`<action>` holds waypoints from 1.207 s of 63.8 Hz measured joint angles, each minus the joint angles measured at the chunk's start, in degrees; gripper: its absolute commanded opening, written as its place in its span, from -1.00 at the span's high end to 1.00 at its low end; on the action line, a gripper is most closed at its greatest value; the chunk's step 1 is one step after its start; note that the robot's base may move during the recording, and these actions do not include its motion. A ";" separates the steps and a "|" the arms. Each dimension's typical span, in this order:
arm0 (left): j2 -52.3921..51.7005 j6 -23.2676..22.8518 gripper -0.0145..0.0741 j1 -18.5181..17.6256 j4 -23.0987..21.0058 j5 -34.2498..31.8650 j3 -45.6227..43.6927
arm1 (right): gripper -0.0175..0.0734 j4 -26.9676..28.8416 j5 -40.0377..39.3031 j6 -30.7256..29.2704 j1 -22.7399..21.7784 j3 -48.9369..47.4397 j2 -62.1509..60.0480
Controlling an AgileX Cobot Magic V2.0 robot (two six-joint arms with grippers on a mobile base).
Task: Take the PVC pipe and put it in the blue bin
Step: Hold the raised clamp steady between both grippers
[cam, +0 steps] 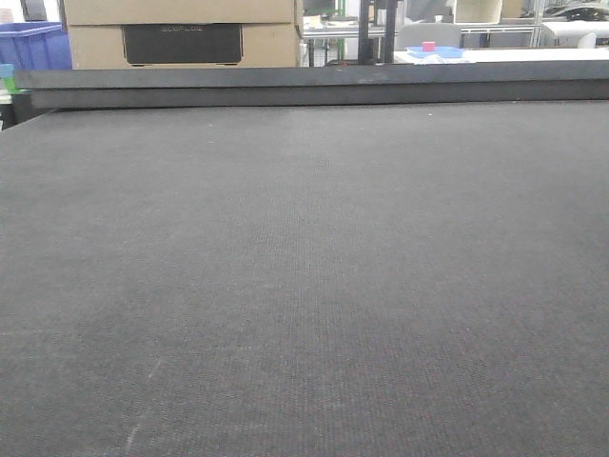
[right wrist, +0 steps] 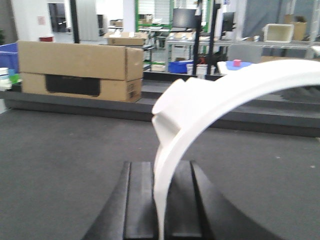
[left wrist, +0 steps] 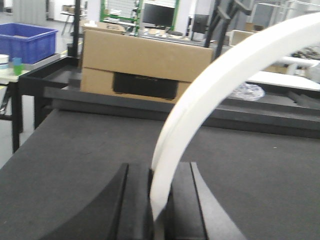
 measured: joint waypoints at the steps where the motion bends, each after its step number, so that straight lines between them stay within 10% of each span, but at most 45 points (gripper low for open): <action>1: 0.00 0.00 0.92 -0.34 0.24 -0.14 -0.13 | 0.97 -0.02 0.16 0.00 0.43 0.00 0.00; 23: -0.12 0.00 0.92 -3.07 9.04 -0.63 -1.64 | 0.97 0.67 1.31 0.00 2.09 0.00 0.00; 77: -0.12 0.00 0.92 -3.07 9.04 -0.95 -1.64 | 0.97 0.56 4.07 0.00 2.09 0.00 0.00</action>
